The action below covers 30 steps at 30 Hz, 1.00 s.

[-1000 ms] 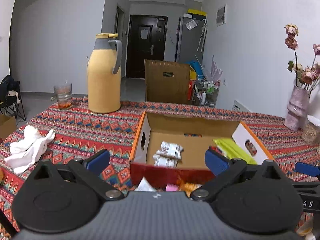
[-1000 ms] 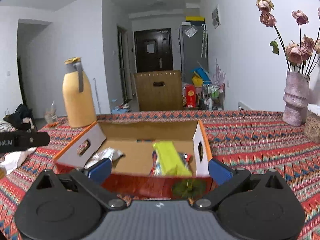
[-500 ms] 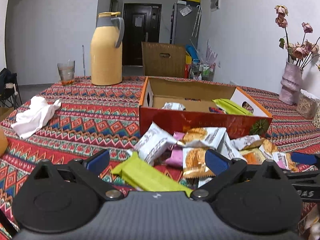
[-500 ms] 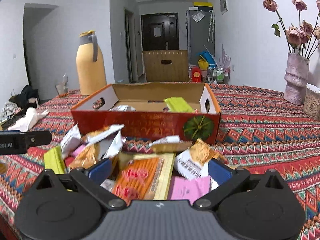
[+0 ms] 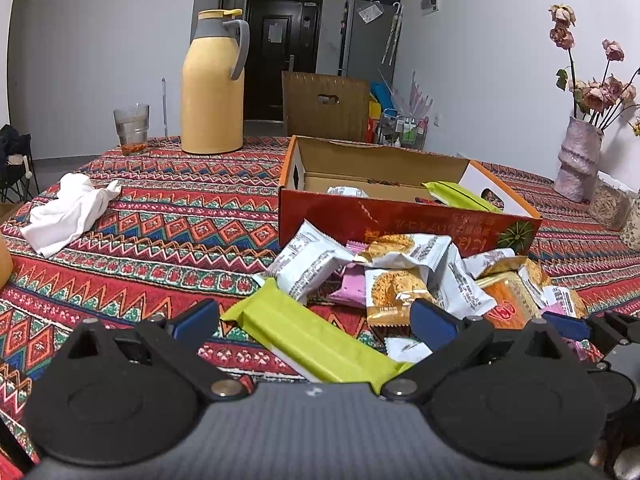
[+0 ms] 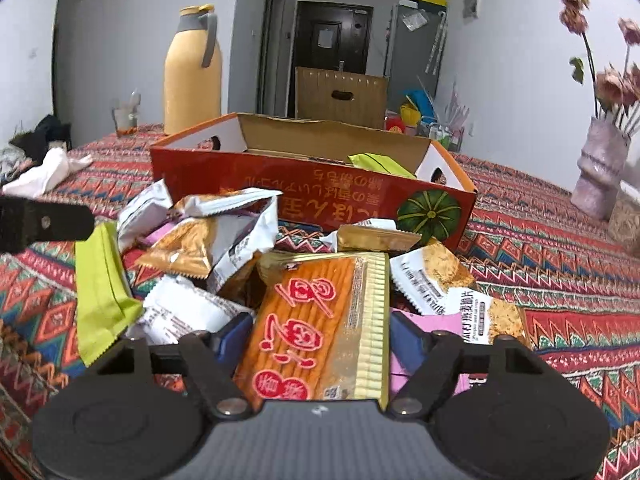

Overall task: Organize snacks
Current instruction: 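Grasp the orange wafer pack with the right gripper, then carry the orange wafer pack toward the box while the left gripper grasps a lime-green bar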

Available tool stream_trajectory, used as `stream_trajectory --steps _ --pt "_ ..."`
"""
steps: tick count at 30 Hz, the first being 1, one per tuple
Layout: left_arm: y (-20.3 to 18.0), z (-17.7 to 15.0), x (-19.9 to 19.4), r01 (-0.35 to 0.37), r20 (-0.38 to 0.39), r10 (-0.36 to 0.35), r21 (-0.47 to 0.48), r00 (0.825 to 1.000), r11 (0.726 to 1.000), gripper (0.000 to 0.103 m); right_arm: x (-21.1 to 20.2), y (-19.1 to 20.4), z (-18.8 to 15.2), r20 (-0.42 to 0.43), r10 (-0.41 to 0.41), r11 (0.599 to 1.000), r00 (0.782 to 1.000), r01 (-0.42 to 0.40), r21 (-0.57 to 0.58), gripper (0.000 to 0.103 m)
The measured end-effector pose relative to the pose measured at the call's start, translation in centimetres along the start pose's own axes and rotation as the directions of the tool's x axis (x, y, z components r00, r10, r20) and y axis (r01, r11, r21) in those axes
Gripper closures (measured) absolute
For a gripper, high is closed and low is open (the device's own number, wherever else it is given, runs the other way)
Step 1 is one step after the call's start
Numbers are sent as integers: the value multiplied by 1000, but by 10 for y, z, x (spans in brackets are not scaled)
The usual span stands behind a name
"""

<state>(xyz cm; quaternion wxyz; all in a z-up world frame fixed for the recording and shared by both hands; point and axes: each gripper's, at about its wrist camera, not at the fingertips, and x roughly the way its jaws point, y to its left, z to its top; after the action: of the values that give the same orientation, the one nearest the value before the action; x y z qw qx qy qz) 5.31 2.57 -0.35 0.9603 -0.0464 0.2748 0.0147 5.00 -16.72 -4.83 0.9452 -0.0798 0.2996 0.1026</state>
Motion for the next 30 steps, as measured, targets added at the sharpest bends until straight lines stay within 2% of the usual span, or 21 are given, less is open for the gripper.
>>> stream_trajectory --steps 3,6,9,15,21,30 --pt "0 -2 1 1 -7 -1 -2 1000 1000 0 -3 3 -3 17 -5 999 1000 5 -36 45" --pt "0 -3 3 -5 -15 5 -8 1000 1000 0 -10 2 -5 38 24 999 999 -22 -45 65" --pt "2 -4 3 -5 -16 5 -14 1000 1000 0 -15 -3 -3 55 51 999 997 -50 -22 72" --pt "2 -3 6 -24 -32 23 -26 999 999 0 -28 -17 -1 111 71 997 991 -74 28 73" --pt "-4 1 19 -77 -79 75 -27 994 997 0 -41 -39 2 168 36 995 985 -51 89 73" --pt "-7 1 56 -199 -219 184 -49 958 979 0 -41 -66 0 177 -10 987 984 -18 159 73"
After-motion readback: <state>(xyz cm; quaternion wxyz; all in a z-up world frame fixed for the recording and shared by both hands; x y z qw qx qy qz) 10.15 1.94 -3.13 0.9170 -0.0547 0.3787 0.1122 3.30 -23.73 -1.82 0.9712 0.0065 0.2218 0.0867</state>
